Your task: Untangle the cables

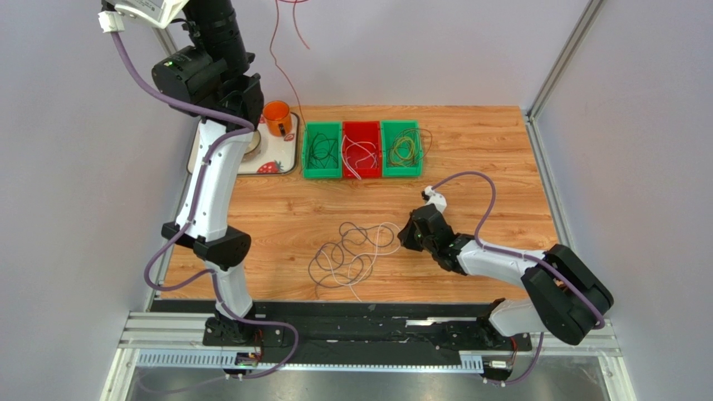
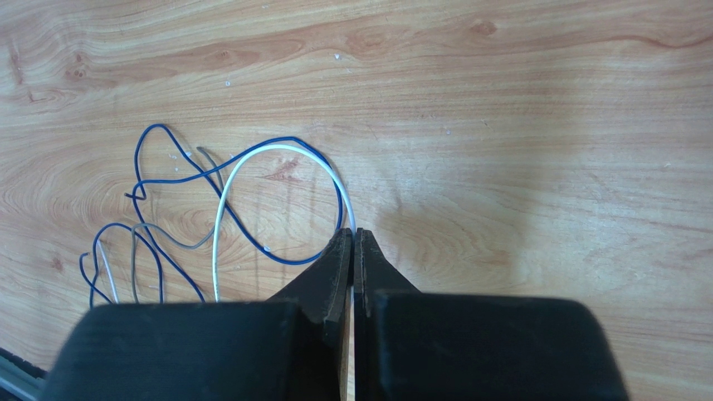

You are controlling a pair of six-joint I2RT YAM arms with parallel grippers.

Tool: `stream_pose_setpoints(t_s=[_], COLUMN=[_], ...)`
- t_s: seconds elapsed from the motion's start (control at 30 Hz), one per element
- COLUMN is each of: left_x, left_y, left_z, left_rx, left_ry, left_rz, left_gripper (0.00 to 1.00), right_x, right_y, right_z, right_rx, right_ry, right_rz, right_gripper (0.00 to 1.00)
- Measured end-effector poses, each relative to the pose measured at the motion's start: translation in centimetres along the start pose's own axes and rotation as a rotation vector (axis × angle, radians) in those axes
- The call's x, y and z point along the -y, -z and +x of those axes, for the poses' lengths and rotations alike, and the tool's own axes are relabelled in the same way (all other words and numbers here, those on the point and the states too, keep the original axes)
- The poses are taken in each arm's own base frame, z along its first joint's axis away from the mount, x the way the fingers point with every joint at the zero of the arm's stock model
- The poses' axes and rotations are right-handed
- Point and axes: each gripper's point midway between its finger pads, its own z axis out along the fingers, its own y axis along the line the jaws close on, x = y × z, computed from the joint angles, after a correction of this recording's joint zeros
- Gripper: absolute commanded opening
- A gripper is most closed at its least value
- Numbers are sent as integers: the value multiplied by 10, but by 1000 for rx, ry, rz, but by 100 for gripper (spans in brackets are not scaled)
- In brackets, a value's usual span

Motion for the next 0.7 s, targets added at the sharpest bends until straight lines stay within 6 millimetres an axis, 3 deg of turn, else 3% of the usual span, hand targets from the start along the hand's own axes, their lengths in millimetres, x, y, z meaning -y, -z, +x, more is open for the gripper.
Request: stream_pose_setpoints(t_s=[0.2,0.3,0.4,0.53,0.7], left_x=[26,49,71,83,64], left_y=[-2,-3,-6,-5,5], left_z=[-16,-37,-78,-150,-236], left_rx=[30,45,82,133,218], left_ry=[110,168,218,216,148], left_rz=[73,119,160,175,160], left_gripper=[0,0,0,0,0], right_x=[-7,-9,-11,-11,-12], right_y=[0,0,-1,-2,-2], right_z=[-3,-3,-3,-1,1], right_rx=[11,16,20,19,18], right_ry=[15,22,30,38,56], right_rz=[-7,-8,-7,-1,3], right_gripper=[0,0,0,0,0])
